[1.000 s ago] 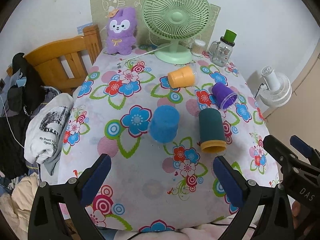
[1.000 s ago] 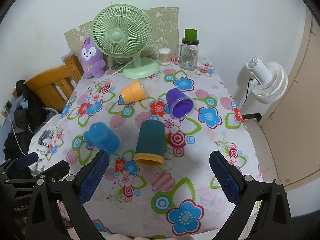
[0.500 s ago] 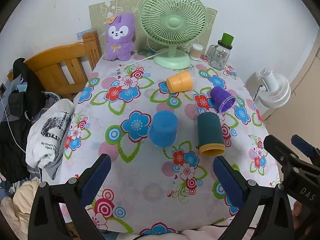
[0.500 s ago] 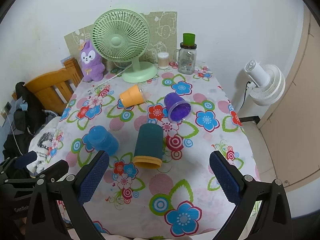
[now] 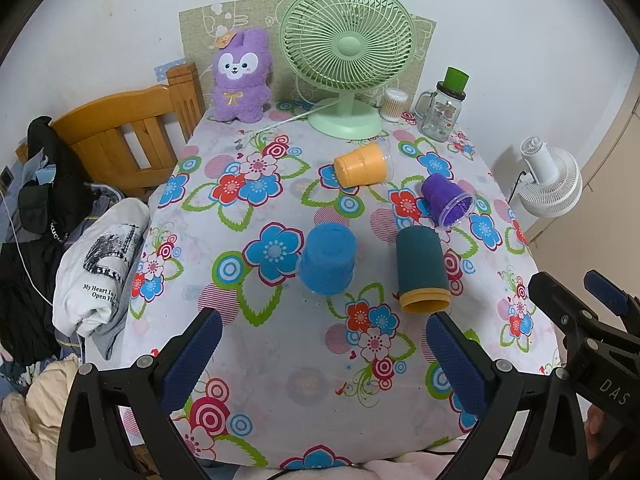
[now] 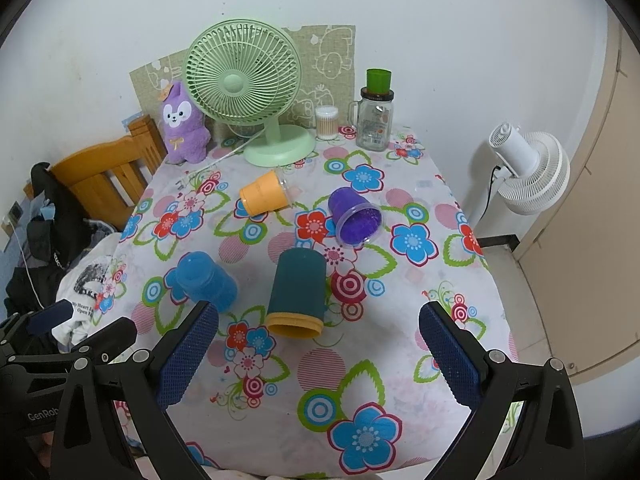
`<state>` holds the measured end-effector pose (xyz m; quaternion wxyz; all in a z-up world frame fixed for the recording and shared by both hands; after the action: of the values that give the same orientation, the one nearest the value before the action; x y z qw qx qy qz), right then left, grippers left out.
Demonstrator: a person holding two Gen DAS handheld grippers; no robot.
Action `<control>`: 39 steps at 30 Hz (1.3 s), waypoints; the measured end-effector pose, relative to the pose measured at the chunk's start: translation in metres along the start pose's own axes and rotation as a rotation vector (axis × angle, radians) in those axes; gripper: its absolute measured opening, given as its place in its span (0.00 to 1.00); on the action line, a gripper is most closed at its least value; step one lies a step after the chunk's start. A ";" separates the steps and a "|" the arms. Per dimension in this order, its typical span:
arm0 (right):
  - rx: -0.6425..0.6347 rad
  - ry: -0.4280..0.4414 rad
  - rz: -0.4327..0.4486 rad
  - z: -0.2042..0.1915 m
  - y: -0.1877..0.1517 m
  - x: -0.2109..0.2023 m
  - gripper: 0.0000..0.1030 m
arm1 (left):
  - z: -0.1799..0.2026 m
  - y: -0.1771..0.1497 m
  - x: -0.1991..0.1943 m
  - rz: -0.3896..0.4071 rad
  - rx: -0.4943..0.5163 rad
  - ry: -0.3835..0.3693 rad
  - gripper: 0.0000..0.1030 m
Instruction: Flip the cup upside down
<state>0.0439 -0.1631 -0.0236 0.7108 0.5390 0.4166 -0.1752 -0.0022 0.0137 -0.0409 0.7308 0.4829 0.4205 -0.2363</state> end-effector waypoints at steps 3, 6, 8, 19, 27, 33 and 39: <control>0.002 0.000 -0.002 0.000 0.000 0.000 0.99 | 0.000 0.000 0.000 -0.001 0.001 0.000 1.00; 0.002 -0.001 -0.003 0.000 0.000 0.000 0.99 | 0.000 0.000 0.000 0.000 0.000 0.000 1.00; 0.002 -0.001 -0.003 0.001 0.000 0.000 0.99 | 0.000 0.000 0.000 -0.001 0.000 -0.001 1.00; 0.003 -0.001 -0.003 0.001 -0.001 0.000 0.99 | 0.001 0.000 0.000 0.003 0.001 0.002 1.00; 0.004 -0.001 -0.004 0.002 0.000 0.000 0.99 | 0.001 0.001 0.000 0.003 0.002 0.002 1.00; 0.004 -0.001 -0.004 0.002 -0.001 0.000 0.99 | 0.001 0.001 0.000 0.003 0.002 0.002 1.00; 0.005 0.000 -0.006 0.003 -0.001 0.000 0.99 | 0.002 0.000 0.000 0.002 0.002 0.002 1.00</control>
<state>0.0446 -0.1661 -0.0243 0.7090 0.5395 0.4176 -0.1782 -0.0015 0.0124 -0.0402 0.7303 0.4843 0.4204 -0.2354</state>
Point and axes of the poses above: each gripper's, at about its wrist camera, not at the fingertips, and x roughly the way its jaws point, z to its right, y to its top, the point moved 8 cm from there along x, roughly the way its jaws point, and after that the axes turned 12 degrees about -x, right-handed, at the moved point
